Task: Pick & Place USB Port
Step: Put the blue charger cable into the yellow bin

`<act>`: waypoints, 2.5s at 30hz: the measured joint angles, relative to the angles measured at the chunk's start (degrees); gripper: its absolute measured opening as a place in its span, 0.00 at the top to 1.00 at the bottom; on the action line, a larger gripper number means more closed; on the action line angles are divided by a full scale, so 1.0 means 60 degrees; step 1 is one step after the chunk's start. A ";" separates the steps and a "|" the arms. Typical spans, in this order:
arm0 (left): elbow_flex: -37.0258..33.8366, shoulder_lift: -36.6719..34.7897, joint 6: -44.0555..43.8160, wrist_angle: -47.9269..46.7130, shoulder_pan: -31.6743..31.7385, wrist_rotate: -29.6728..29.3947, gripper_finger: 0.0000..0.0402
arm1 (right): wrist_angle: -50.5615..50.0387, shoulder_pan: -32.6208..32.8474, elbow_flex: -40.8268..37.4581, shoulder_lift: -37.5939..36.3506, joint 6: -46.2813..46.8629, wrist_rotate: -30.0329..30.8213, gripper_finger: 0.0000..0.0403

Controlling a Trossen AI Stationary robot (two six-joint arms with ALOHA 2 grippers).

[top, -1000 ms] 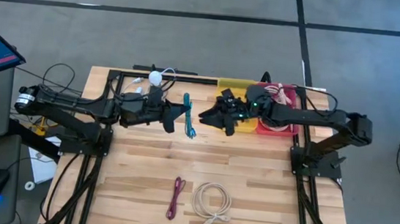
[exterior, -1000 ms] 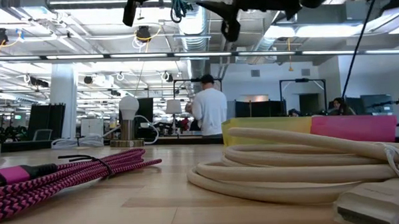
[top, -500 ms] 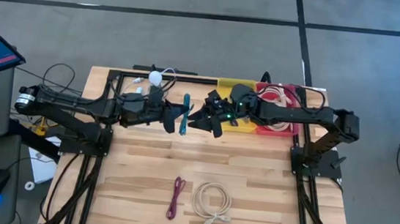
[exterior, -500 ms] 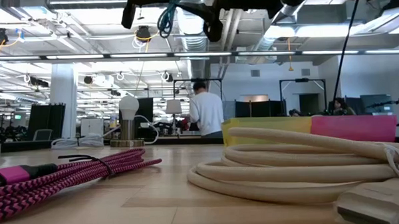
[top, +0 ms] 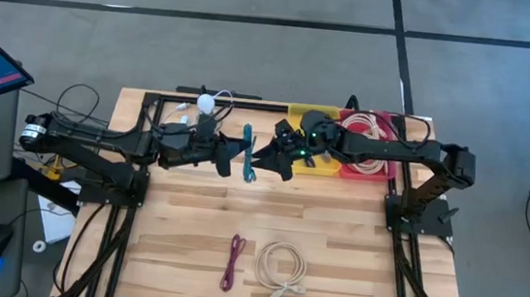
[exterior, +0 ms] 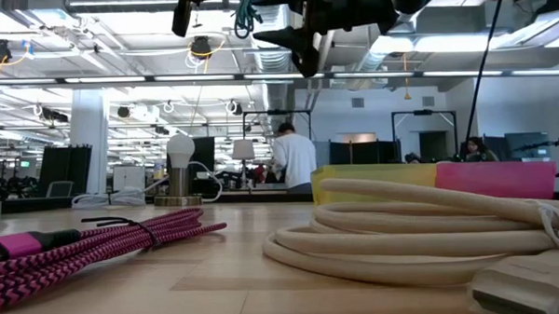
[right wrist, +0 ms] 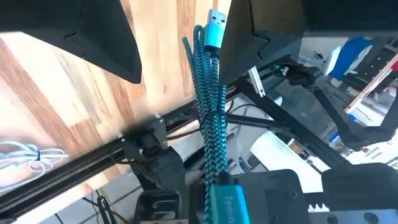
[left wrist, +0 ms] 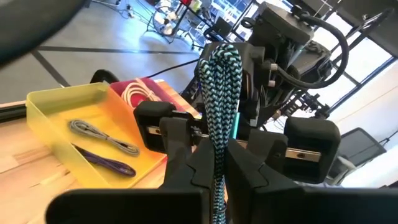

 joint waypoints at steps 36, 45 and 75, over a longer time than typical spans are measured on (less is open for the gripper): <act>-0.0022 0.0871 -0.0250 0.0866 0.0014 0.0224 0.96 | 0.1304 0.0212 0.0004 -0.0023 0.0000 0.0216 0.59; -0.0022 0.0890 -0.0208 0.0907 0.0000 0.0367 0.97 | 0.0967 0.0212 0.0029 -0.0042 -0.0004 0.0198 0.69; -0.0018 0.0792 0.0047 0.1330 0.0102 0.0178 0.93 | 0.0671 0.0175 0.0000 -0.0025 -0.0251 -0.0001 0.95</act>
